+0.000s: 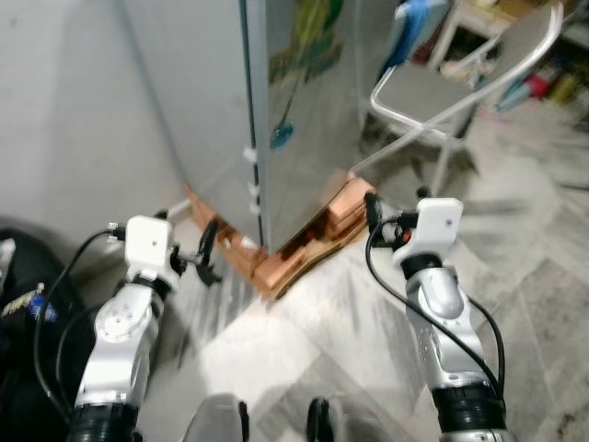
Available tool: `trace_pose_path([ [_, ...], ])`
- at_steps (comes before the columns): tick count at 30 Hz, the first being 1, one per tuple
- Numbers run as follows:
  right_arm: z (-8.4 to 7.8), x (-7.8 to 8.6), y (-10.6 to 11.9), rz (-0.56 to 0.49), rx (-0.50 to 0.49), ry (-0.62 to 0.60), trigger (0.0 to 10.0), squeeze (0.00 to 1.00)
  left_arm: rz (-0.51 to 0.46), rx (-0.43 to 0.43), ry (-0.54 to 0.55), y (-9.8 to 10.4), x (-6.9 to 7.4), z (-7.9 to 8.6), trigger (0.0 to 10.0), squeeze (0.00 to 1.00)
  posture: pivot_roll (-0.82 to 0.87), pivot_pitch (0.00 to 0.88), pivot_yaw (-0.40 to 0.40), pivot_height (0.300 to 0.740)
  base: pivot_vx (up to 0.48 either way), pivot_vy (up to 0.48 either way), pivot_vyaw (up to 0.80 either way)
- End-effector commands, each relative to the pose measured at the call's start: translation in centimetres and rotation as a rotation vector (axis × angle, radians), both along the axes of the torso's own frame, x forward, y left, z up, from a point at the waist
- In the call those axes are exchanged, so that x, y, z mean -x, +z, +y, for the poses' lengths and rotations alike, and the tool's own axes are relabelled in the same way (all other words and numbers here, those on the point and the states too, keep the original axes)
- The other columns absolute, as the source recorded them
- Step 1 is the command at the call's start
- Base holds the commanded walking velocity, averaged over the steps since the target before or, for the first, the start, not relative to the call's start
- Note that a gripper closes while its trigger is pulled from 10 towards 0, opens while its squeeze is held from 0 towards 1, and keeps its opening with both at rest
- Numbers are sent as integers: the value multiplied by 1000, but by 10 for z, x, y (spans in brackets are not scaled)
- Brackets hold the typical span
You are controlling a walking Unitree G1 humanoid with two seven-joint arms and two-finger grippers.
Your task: Restocking fridge
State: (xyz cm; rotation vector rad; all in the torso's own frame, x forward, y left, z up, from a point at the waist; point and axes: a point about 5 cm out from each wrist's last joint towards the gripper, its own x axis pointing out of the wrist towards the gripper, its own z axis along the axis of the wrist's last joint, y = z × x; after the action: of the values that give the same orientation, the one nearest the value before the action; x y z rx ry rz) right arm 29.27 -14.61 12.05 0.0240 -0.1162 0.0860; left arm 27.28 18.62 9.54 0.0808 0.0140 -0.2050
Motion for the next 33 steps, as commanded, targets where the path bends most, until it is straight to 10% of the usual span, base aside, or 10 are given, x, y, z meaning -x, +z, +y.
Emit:
trace_pose_path([
  [1,6,0,3,-13,-7,19,10000,0,-1,-12,20,0,1,7,10000,0,51,136,-35,740,382,0,-800],
  [33,10,0,-1,10,6,52,10000,0,-14,-23,34,3,-2,8,10000,0,59,156,-52,740,150,0,-532],
])
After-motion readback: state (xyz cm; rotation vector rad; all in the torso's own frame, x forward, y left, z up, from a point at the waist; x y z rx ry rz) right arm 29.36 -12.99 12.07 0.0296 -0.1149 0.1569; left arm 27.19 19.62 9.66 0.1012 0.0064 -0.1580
